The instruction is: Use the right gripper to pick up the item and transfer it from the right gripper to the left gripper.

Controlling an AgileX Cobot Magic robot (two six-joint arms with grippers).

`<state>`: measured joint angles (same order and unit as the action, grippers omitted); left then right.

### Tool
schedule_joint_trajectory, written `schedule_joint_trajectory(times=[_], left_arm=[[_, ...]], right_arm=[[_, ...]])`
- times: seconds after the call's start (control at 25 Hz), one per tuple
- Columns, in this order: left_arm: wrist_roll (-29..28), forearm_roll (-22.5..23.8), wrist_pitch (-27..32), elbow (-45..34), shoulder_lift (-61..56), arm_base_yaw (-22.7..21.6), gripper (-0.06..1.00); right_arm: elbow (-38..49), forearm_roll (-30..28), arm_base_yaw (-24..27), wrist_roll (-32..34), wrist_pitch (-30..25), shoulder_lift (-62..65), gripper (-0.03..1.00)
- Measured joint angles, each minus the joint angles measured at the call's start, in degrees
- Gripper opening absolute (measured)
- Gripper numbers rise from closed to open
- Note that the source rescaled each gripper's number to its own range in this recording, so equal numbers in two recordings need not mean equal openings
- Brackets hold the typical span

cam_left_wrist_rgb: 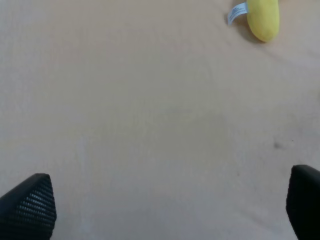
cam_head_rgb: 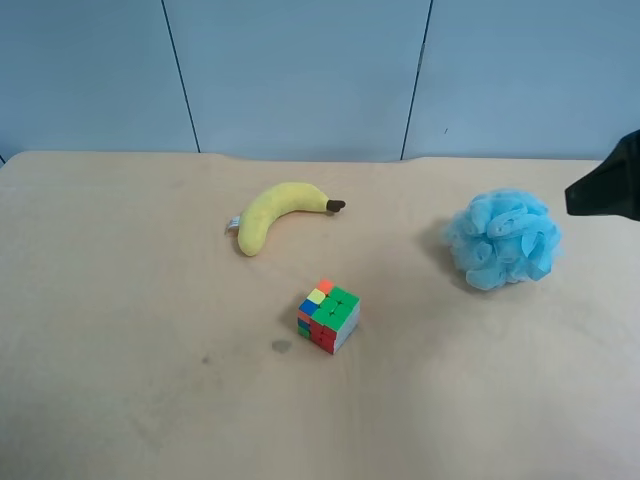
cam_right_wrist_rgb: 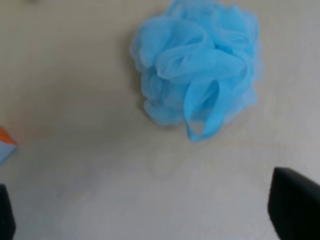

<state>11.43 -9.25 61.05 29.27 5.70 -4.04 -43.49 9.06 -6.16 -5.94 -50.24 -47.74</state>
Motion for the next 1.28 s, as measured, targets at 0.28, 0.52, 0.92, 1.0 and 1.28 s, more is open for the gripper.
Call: schedule_joint_trajectory(times=[0.28, 0.52, 0.92, 1.0, 1.28], left_arm=[[0.0, 0.0, 0.0, 0.0, 0.0, 0.0, 0.88], [0.0, 0.0, 0.0, 0.0, 0.0, 0.0, 0.88], [0.0, 0.0, 0.0, 0.0, 0.0, 0.0, 0.88], [0.0, 0.0, 0.0, 0.0, 0.0, 0.0, 0.88], [0.0, 0.0, 0.0, 0.0, 0.0, 0.0, 0.88]], right_arm=[[-0.1, -1.8, 0.0, 0.5, 5.1, -12.4, 1.00], [-0.1, -6.7, 0.0, 5.9, 12.7, -18.2, 1.00], [-0.7, -14.3, 0.0, 10.8, 17.4, -22.1, 1.00], [-0.7, -16.5, 0.0, 12.7, 17.6, -22.8, 1.00], [-0.7, -22.4, 0.0, 18.7, 20.3, -26.5, 1.00]])
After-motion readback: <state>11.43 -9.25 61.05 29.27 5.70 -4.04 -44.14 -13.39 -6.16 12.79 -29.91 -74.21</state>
